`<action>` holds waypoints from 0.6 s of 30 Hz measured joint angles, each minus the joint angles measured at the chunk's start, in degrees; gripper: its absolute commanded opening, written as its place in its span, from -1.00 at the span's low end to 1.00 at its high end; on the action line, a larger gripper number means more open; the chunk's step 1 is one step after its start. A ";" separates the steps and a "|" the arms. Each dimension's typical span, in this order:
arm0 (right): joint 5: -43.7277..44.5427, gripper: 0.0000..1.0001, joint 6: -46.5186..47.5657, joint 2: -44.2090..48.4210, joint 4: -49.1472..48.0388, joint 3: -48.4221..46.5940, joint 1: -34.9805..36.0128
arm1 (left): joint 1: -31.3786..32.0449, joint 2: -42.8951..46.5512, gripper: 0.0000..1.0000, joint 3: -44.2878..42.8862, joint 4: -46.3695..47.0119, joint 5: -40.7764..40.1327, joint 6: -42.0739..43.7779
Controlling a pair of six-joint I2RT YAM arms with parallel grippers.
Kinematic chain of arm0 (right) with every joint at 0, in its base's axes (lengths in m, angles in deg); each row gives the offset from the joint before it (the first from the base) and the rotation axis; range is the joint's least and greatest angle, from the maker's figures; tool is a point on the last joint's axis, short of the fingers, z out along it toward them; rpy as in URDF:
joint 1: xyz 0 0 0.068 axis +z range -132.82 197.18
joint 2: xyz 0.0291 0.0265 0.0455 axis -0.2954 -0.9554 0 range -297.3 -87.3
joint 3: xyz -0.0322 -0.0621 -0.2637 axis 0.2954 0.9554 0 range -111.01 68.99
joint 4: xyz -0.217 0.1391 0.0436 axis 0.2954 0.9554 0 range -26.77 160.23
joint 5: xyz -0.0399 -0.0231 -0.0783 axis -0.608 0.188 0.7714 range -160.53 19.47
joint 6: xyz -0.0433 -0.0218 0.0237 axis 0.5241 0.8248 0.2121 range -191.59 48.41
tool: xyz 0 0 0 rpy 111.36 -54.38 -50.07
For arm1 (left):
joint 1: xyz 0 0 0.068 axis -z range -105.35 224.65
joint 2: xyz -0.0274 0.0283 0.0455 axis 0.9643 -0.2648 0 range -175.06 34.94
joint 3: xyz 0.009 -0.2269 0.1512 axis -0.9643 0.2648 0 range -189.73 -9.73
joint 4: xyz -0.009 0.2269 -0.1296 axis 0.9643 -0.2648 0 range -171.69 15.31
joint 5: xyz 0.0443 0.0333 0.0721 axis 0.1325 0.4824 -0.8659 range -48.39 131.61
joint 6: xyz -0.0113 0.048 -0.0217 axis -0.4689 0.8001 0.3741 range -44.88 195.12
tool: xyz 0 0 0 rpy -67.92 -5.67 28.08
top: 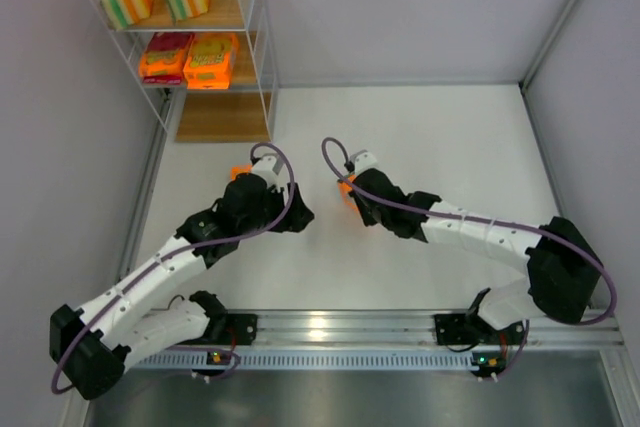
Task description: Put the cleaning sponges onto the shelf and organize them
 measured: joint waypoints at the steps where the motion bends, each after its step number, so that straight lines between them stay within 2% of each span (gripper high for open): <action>1: -0.02 -1.00 0.70 0.02 1.16 0.31 0.76 | 0.46 -0.33 0.49 0.48 -0.11 -1.16 -0.55; 6: -1.14 -1.00 4.46 0.02 6.21 -1.09 3.63 | 1.07 0.90 0.55 2.27 -0.61 -7.15 -3.48; 7: -1.77 -0.92 5.07 0.02 7.37 -1.75 3.91 | 1.07 1.18 0.56 2.36 -0.81 -8.04 -3.85; 10: -5.49 -0.48 5.92 0.07 9.09 -2.69 4.00 | 1.07 1.60 0.57 2.64 -0.92 -10.51 -5.11; 11: -7.26 -0.20 5.97 0.09 9.40 -2.71 4.00 | 1.07 1.60 0.59 2.78 -0.90 -10.97 -5.49; 13: -12.04 0.06 5.14 0.22 9.75 -2.67 4.02 | 1.07 1.60 0.60 3.17 -1.05 -11.98 -6.21; 14: -14.14 0.28 4.20 0.39 9.57 -2.58 4.04 | 1.07 1.60 0.60 3.34 -1.16 -12.37 -6.49; 18: -19.76 0.50 0.50 1.36 9.75 -2.38 4.35 | 1.07 1.62 0.60 3.69 -1.29 -13.29 -7.85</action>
